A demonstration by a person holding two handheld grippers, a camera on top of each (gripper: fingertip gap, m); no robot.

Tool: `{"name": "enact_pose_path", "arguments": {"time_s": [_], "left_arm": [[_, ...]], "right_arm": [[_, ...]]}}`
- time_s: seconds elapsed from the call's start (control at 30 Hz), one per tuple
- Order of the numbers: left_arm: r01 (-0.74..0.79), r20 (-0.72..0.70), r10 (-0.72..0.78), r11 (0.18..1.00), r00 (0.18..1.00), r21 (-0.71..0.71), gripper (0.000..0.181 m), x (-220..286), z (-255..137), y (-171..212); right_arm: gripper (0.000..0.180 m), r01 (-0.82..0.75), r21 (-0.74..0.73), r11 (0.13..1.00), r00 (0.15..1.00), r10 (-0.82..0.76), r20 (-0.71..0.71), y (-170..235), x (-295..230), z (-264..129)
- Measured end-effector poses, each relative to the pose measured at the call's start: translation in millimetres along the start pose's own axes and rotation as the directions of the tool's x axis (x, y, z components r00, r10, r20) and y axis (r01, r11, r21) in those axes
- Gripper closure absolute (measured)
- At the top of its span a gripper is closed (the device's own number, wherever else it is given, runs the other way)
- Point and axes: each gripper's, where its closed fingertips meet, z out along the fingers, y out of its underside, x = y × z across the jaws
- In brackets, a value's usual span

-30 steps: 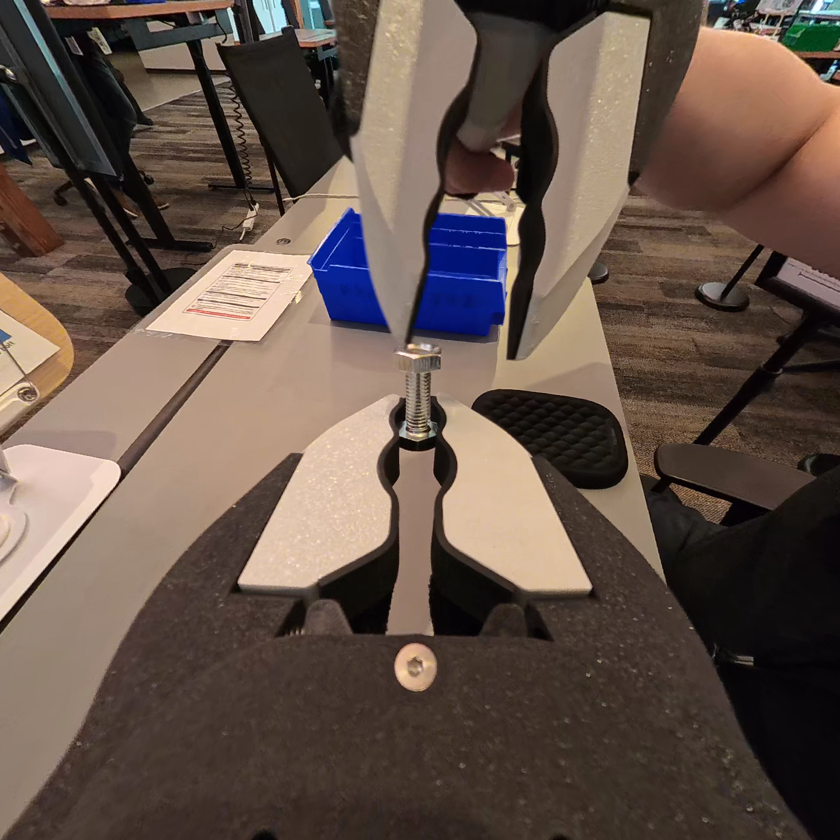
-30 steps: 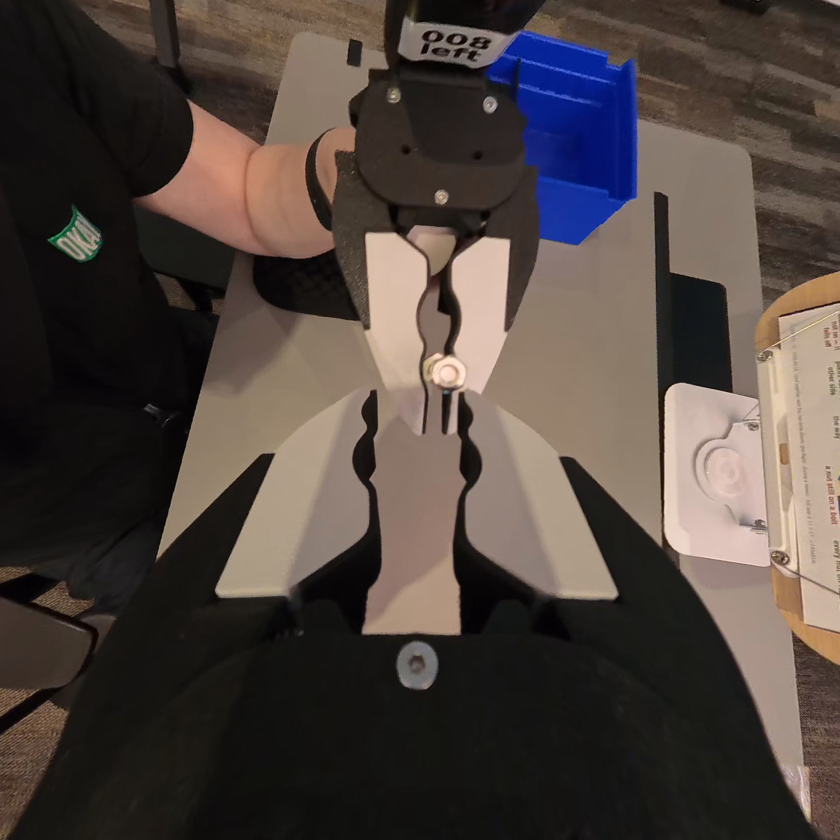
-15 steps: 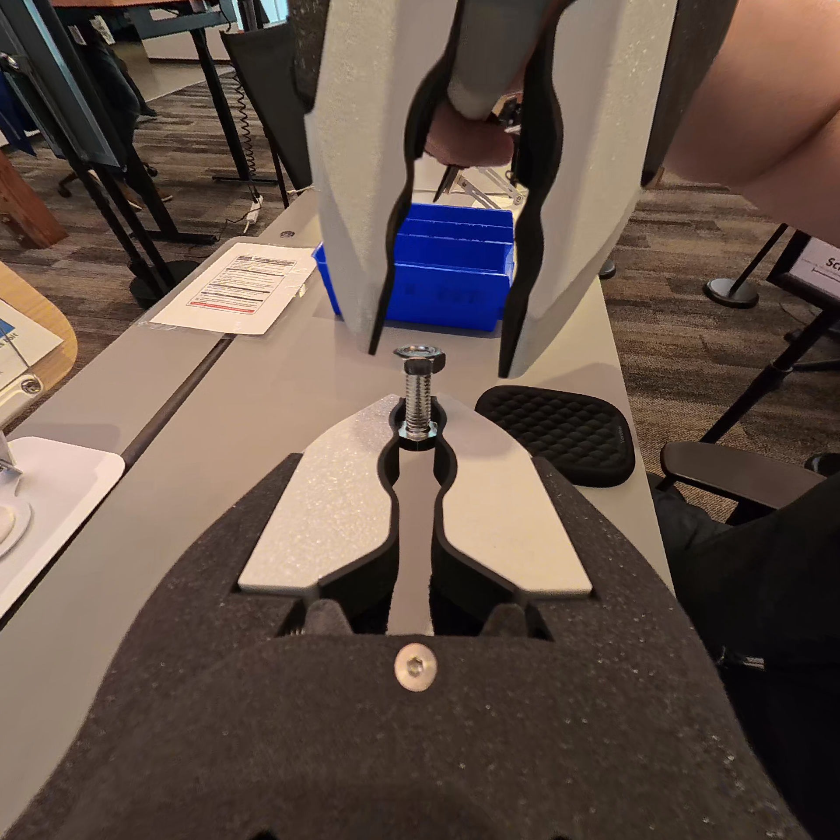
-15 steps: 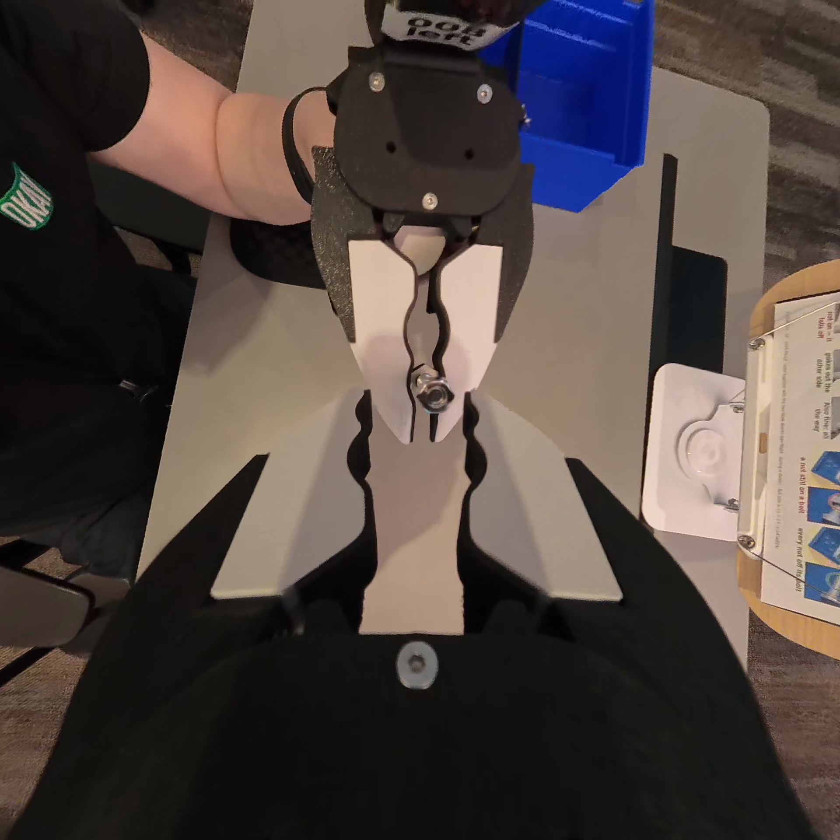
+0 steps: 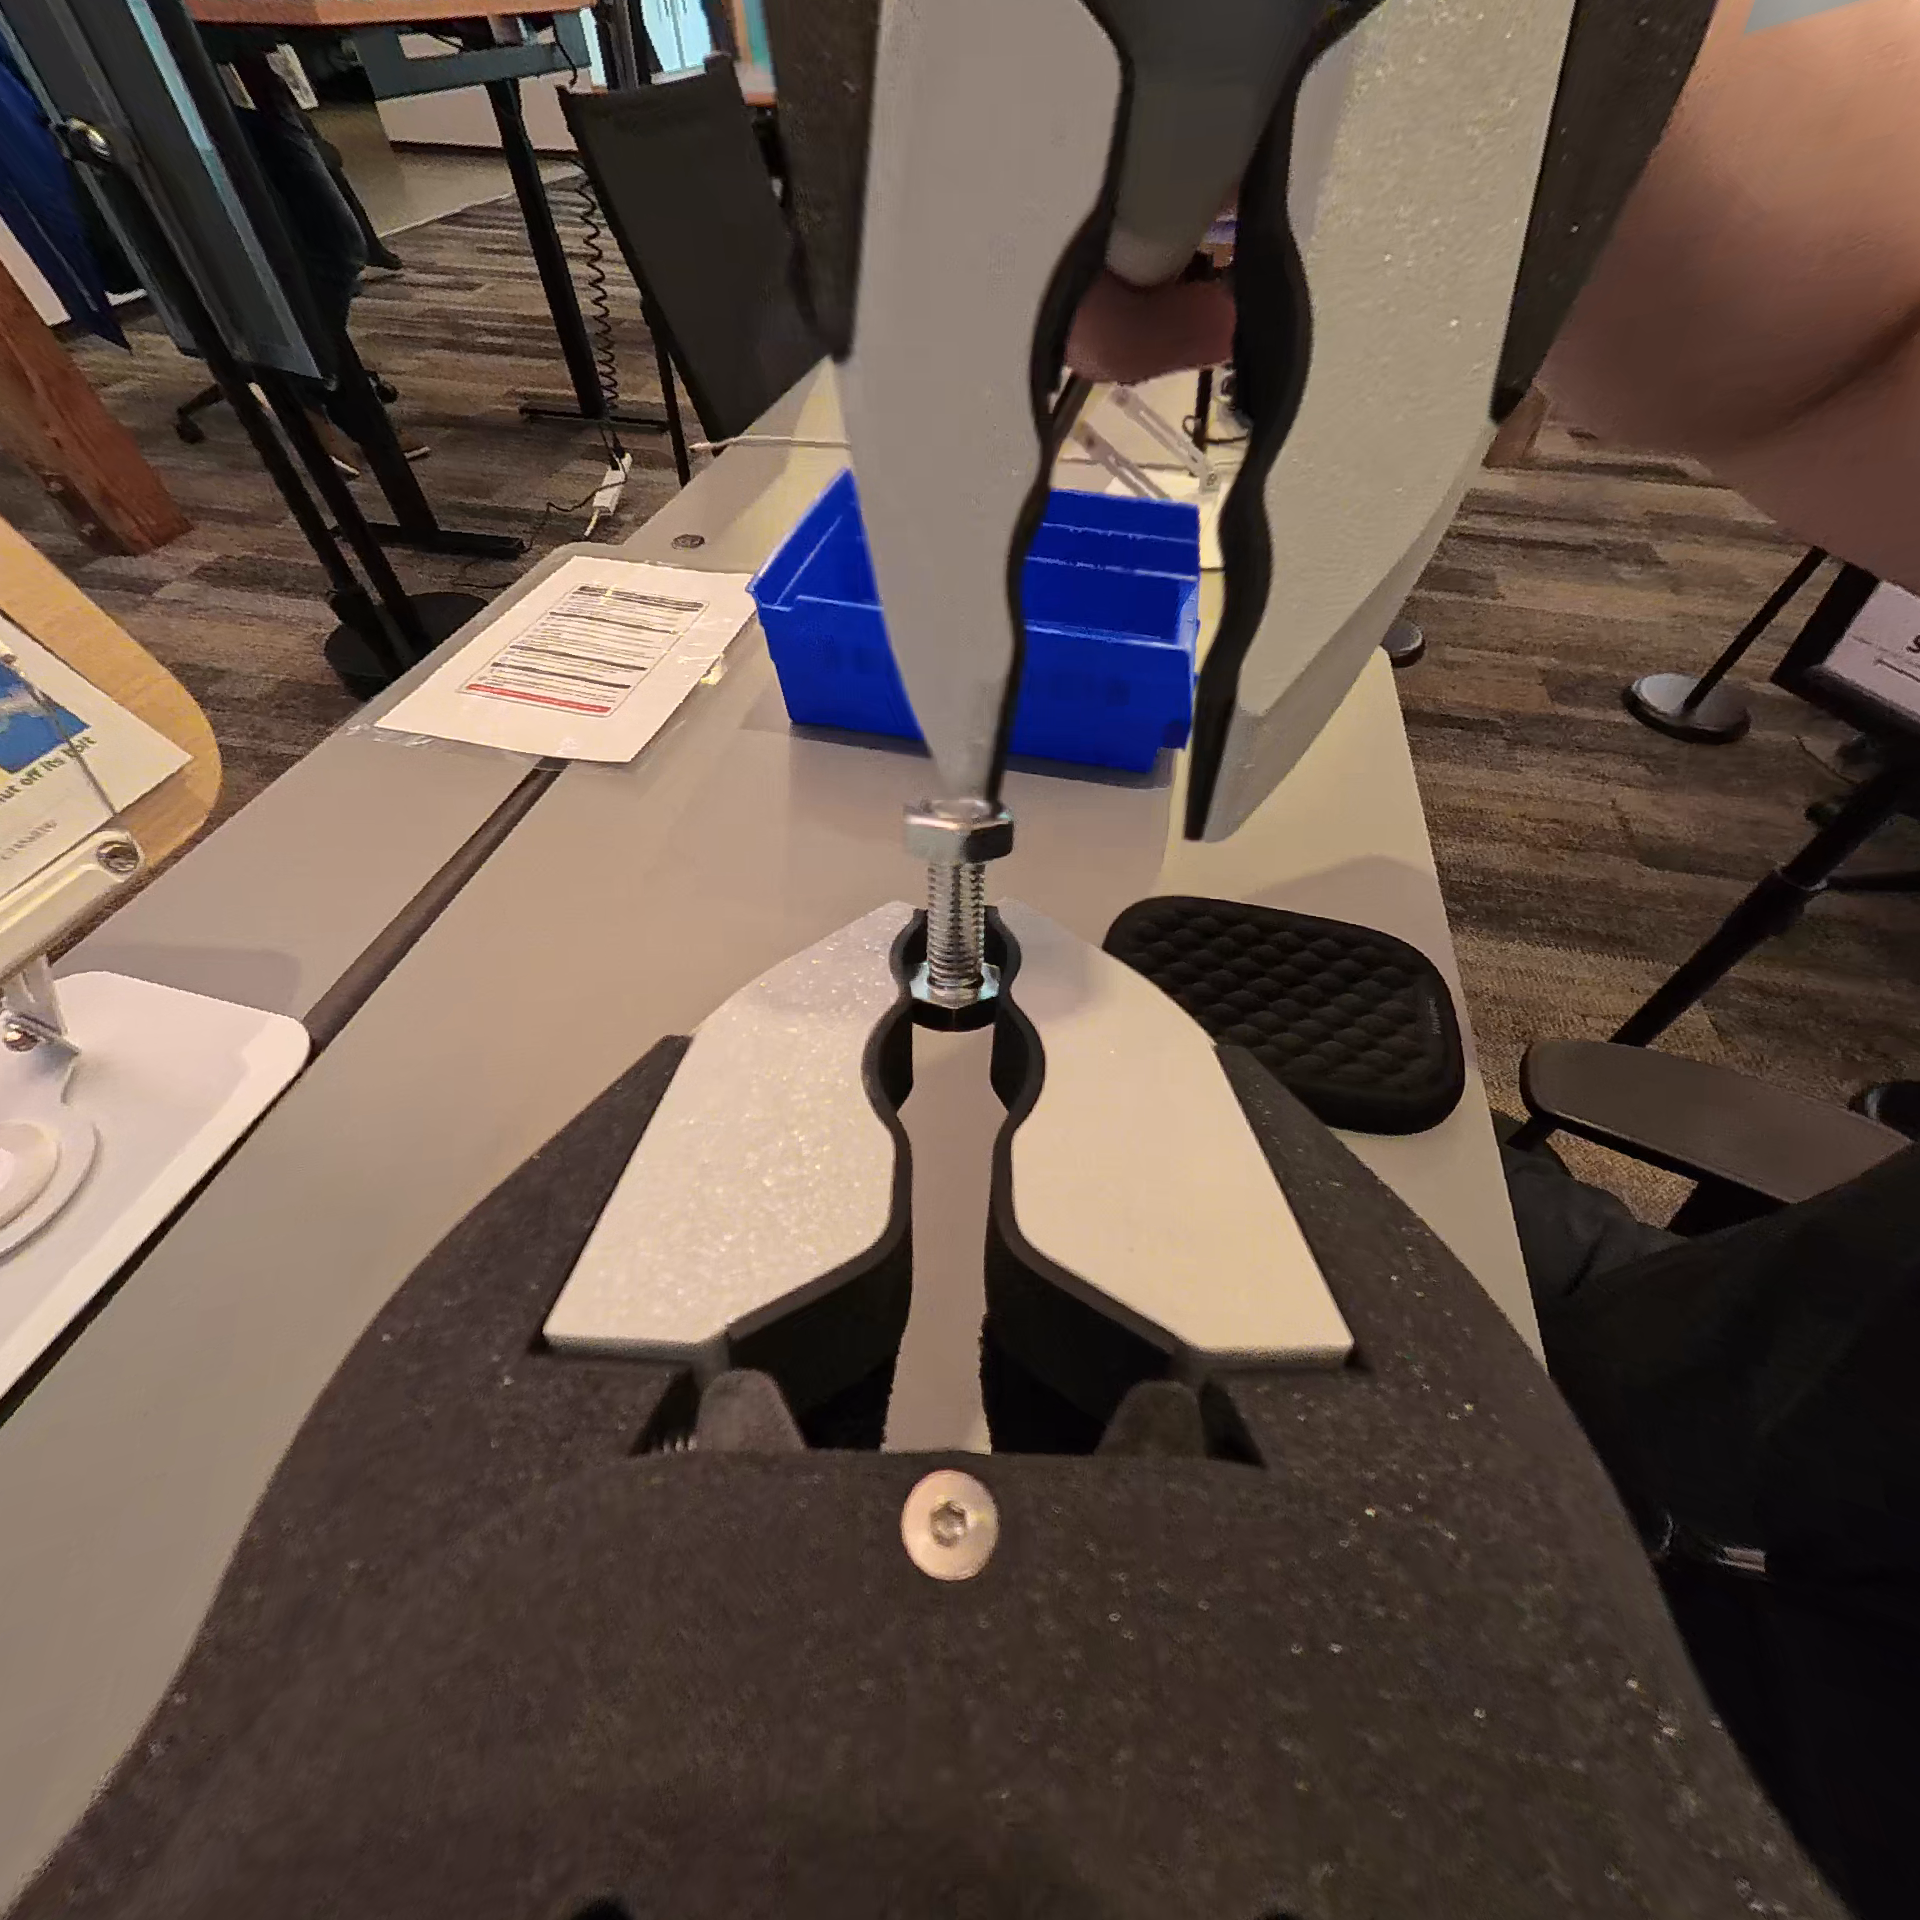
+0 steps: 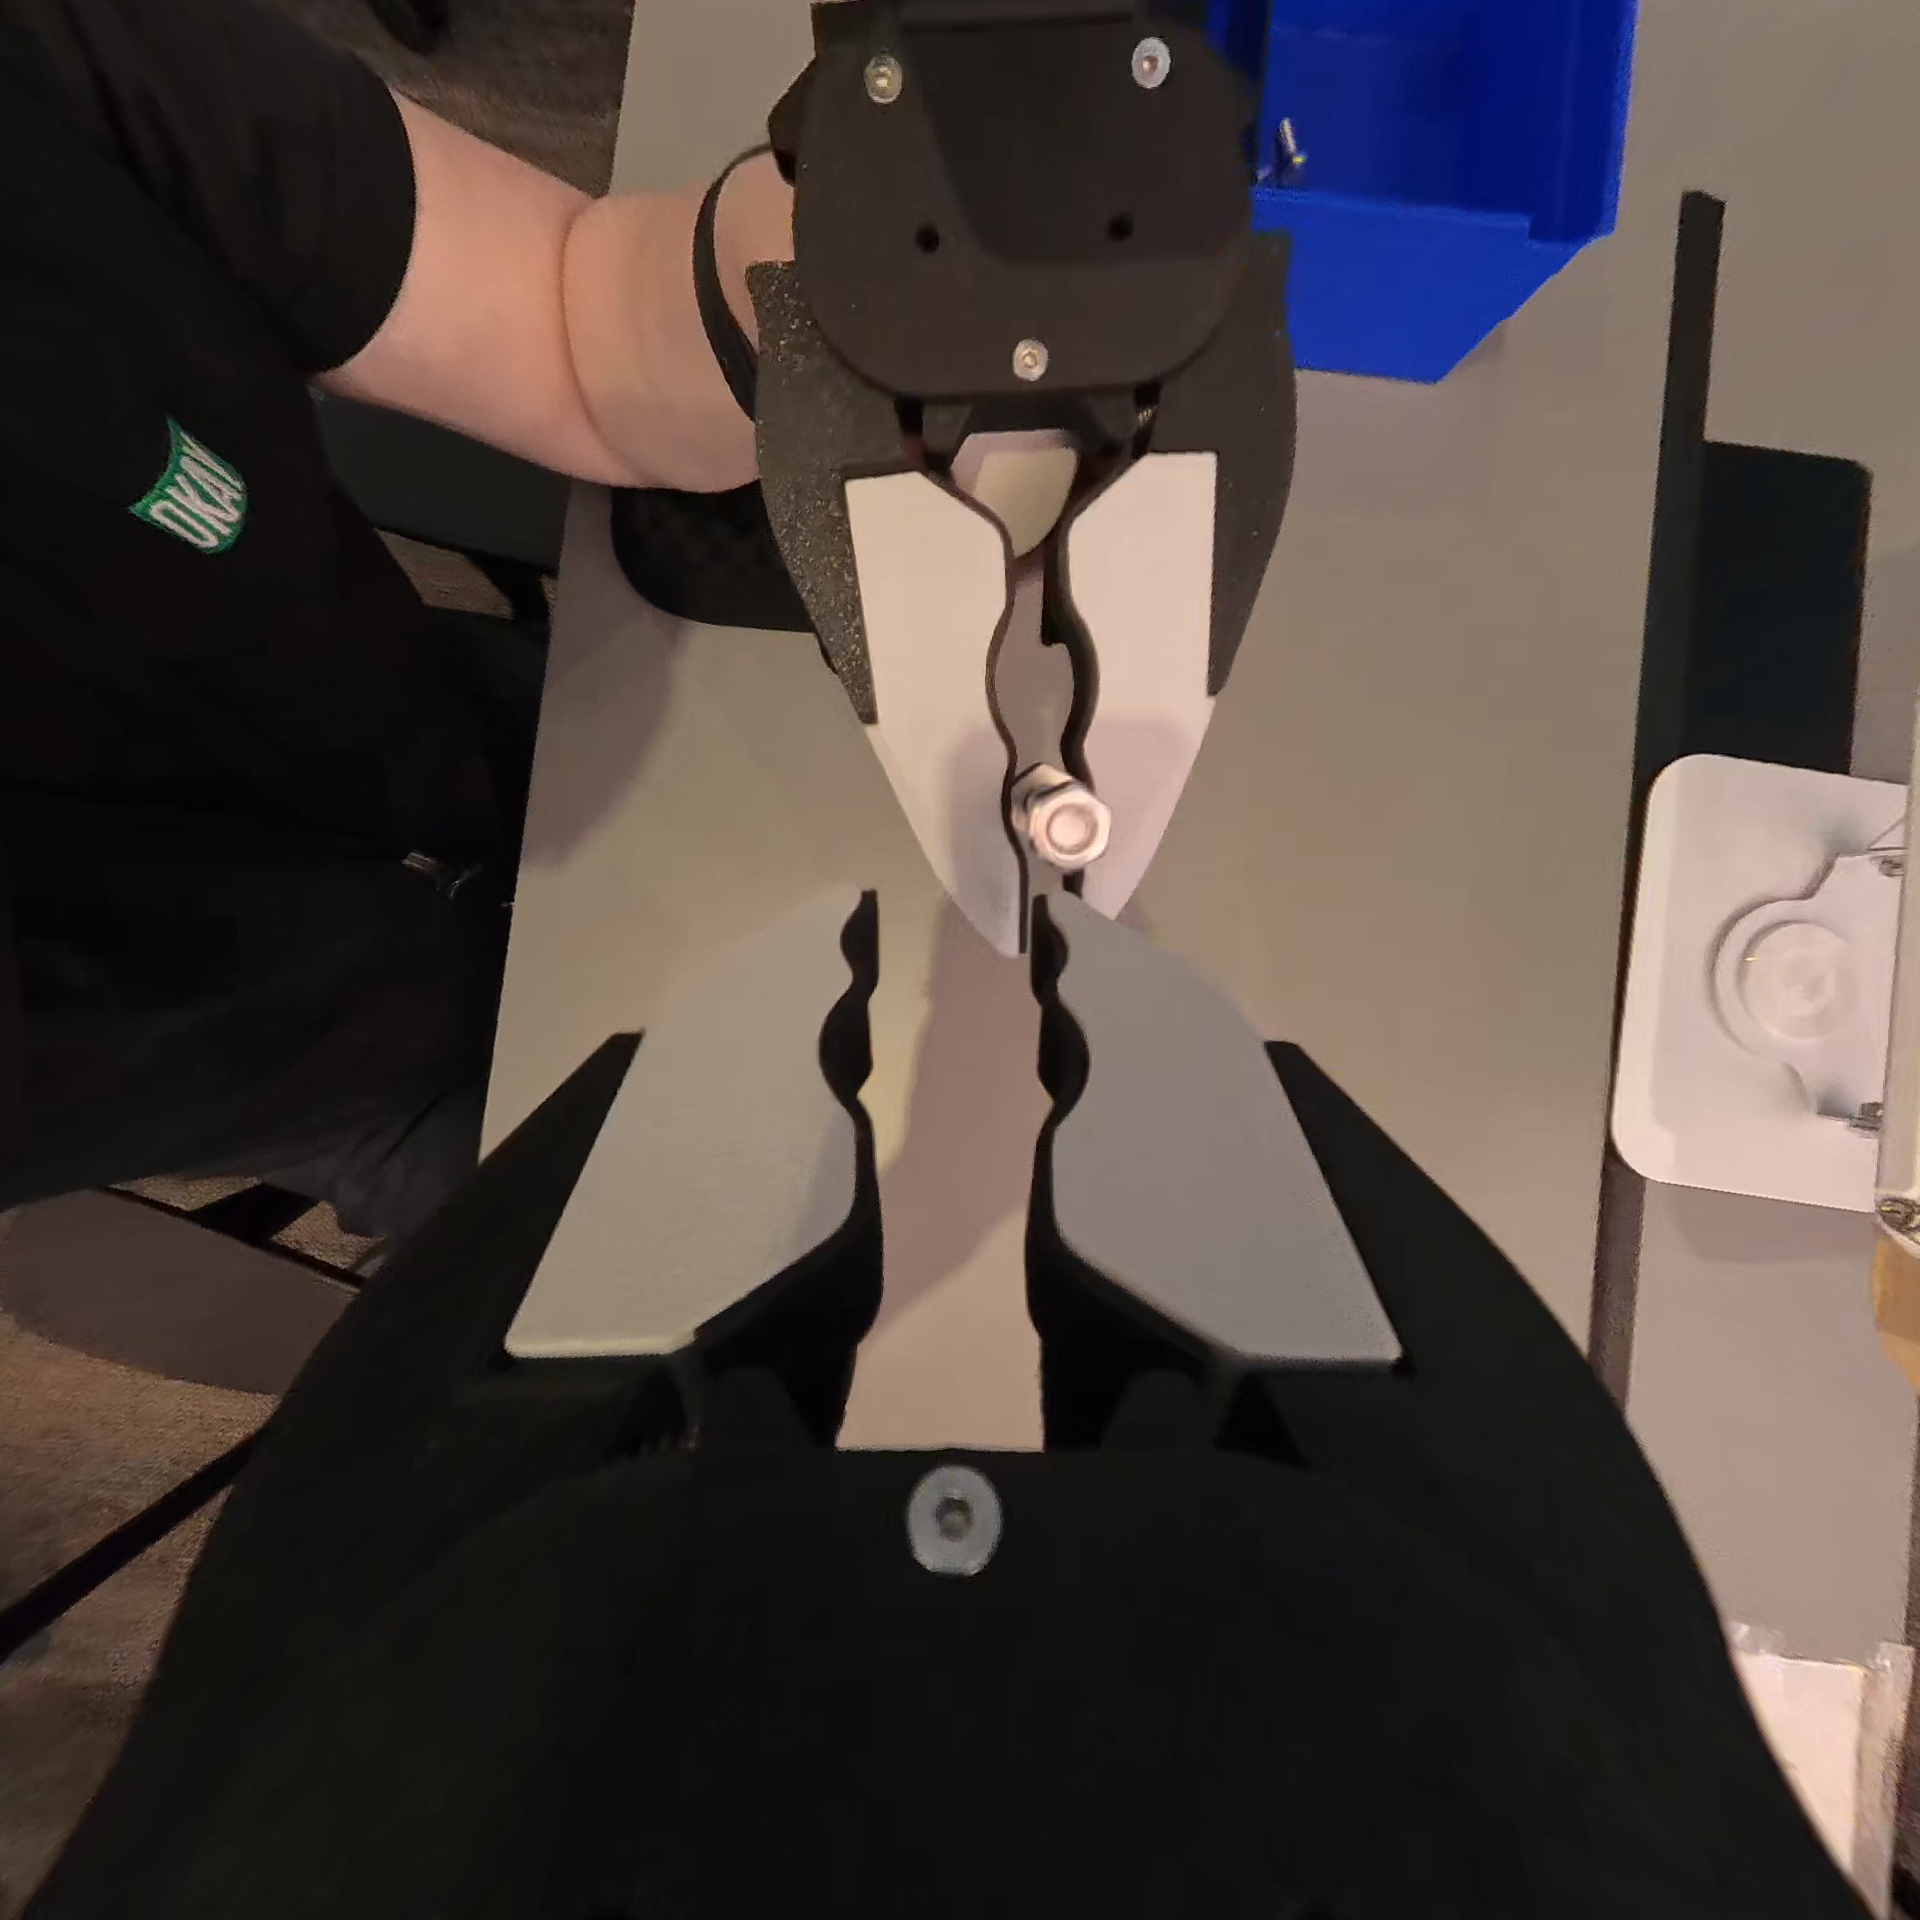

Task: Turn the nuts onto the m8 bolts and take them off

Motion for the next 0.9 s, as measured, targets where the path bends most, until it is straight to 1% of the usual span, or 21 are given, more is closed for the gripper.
{"name": "enact_pose_path", "arguments": {"time_s": [0.07, 0.17, 0.23, 0.3, 0.33, 0.37, 0.4, 0.5, 0.57, 0.67, 0.73, 0.8, 0.9], "left_arm": [[0.006, -0.016, -0.006, 1.000, 1.000, 0.006, 0.171, 2, -1, -1], [-0.003, -0.021, 0.003, 1.000, 1.000, 0.001, 0.171, 5, 1, -1], [-0.005, -0.015, 0.005, 1.000, 1.000, -0.001, 0.171, 5, 2, 0], [-0.003, -0.010, 0.003, 1.000, 1.000, 0.000, 0.171, 4, 0, 0], [0.001, -0.006, -0.001, 1.000, 1.000, 0.006, 0.171, 3, -1, -1], [0.005, -0.001, -0.005, 1.000, 1.000, 0.010, 0.171, 1, -2, -2], [0.009, -0.005, -0.009, 1.000, 1.000, 0.012, 0.171, 1, -3, -2], [0.009, -0.022, -0.009, 1.000, 1.000, 0.013, 0.171, 5, -2, -2], [0.001, -0.020, -0.001, 1.000, 1.000, 0.006, 0.171, 6, 0, -2], [0.003, -0.002, -0.003, 1.000, 1.000, 0.005, 0.171, 3, -1, -1], [0.012, 0.016, -0.012, 1.000, 1.000, 0.010, 0.171, -2, -4, -1], [0.021, 0.004, -0.021, 1.000, 1.000, 0.013, 0.171, -2, -4, -2], [0.014, -0.012, -0.014, 1.000, 1.000, 0.007, 0.171, 3, -1, -1]], "right_arm": [[0.149, 0.000, 0.030, 1.000, 0.999, 0.001, -0.032, -4, 5, -1], [0.139, 0.019, 0.072, 0.997, 0.997, -0.014, -0.070, -14, 10, 0], [0.139, 0.025, 0.069, 0.997, 0.999, -0.022, -0.047, -15, 6, 2], [0.141, 0.011, 0.032, 0.999, 1.000, -0.010, -0.029, -9, 3, 1], [0.149, 0.010, 0.011, 1.000, 1.000, -0.009, -0.012, -5, 0, 0], [0.153, 0.001, 0.010, 1.000, 1.000, -0.002, 0.013, -3, -3, -2], [0.153, -0.010, 0.016, 1.000, 1.000, 0.010, 0.007, -4, -2, -3], [0.141, 0.005, 0.056, 0.998, 0.999, -0.002, -0.054, -12, 8, -4], [0.137, 0.017, 0.066, 0.998, 0.998, -0.014, -0.054, -16, 8, -1], [0.138, 0.022, 0.012, 1.000, 0.999, -0.022, -0.030, -10, 3, 3], [0.149, 0.021, -0.004, 1.000, 1.000, -0.021, -0.009, -5, 0, 1], [0.148, -0.002, 0.016, 1.000, 1.000, 0.002, -0.007, -7, 1, -1], [0.137, 0.003, 0.039, 0.999, 0.999, -0.001, -0.044, -13, 9, 2]]}}
